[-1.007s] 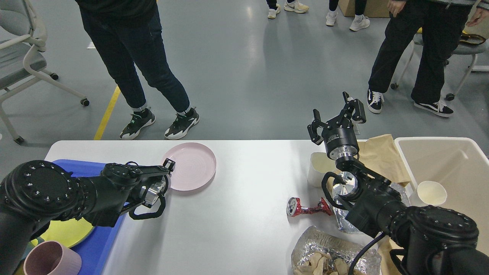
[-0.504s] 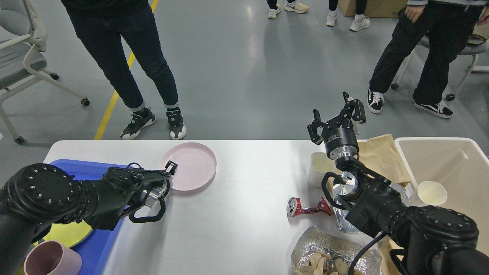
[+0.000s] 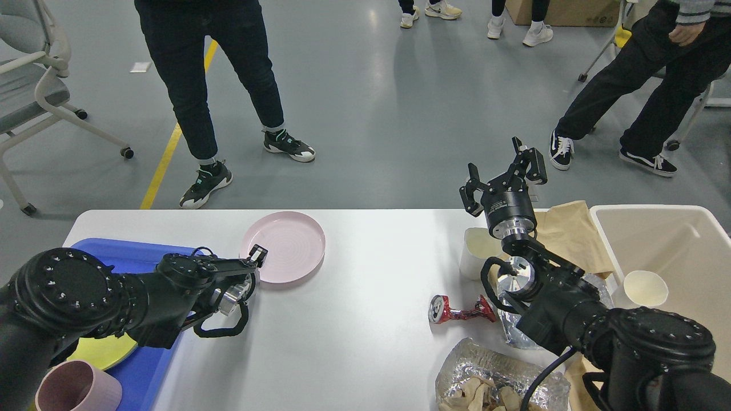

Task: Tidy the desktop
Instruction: 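Grasp the rim of the pink plate with the left gripper, then lift the pink plate into the blue tray and release it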

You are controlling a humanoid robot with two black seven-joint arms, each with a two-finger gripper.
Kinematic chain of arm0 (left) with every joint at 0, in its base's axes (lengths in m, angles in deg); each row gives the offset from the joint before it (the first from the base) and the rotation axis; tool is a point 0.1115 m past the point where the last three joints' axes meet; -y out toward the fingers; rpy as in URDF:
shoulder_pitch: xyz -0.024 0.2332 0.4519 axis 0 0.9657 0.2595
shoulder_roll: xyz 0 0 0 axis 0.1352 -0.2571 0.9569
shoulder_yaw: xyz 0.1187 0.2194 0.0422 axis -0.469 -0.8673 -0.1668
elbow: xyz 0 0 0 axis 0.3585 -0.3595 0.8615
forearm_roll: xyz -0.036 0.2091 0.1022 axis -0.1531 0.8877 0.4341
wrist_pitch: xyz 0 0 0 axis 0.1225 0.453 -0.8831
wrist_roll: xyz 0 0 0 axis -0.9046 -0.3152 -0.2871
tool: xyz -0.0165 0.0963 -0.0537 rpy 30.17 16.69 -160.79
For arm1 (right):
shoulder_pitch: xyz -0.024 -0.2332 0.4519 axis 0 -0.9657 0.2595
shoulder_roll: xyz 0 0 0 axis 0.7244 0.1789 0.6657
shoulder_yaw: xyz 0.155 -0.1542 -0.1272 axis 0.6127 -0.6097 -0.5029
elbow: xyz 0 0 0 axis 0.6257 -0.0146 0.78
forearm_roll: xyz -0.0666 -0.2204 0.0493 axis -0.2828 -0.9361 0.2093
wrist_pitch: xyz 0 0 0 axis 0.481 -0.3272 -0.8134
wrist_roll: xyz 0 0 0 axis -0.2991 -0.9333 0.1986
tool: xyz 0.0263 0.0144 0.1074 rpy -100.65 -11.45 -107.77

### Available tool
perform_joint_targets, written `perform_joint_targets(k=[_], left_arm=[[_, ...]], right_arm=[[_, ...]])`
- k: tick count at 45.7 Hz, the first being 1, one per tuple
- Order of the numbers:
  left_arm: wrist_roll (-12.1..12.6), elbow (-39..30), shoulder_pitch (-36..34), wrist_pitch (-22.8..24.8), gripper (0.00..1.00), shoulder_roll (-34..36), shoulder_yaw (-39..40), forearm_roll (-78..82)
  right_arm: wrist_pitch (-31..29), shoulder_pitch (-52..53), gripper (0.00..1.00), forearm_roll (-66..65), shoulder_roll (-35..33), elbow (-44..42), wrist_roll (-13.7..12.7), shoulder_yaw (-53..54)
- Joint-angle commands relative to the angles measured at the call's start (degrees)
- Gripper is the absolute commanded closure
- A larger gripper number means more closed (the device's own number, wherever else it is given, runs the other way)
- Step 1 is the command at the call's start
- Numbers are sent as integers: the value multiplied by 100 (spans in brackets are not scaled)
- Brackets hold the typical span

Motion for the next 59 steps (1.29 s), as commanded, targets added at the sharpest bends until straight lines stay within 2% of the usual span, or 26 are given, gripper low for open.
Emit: perform_joint_targets(k=[1,10,15,25,47,53,59], left_arm=[[1,0,2,26,80,0,0,8],[1,0,19,26,82,0,0,105],[9,0,19,26,92,0,0,123],[9,0,19,17,100,0,0,123],[132,-158,-147,26,100,35,9,149],[141,-860,-630,35,100,175,-9,193],[141,-2134,-1385,114,100,895,-17,561]], right_arm=[[-1,0,0,0,0,0,8,-3],[-1,0,0,0,0,0,-1,6],[-1,0,0,0,0,0,-1,-3],[-1,0,0,0,0,0,-1,-3],[-1,0,0,0,0,0,-1,-3],[-1,0,0,0,0,0,-1,-3],[-1,0,0,0,0,0,-1,6]])
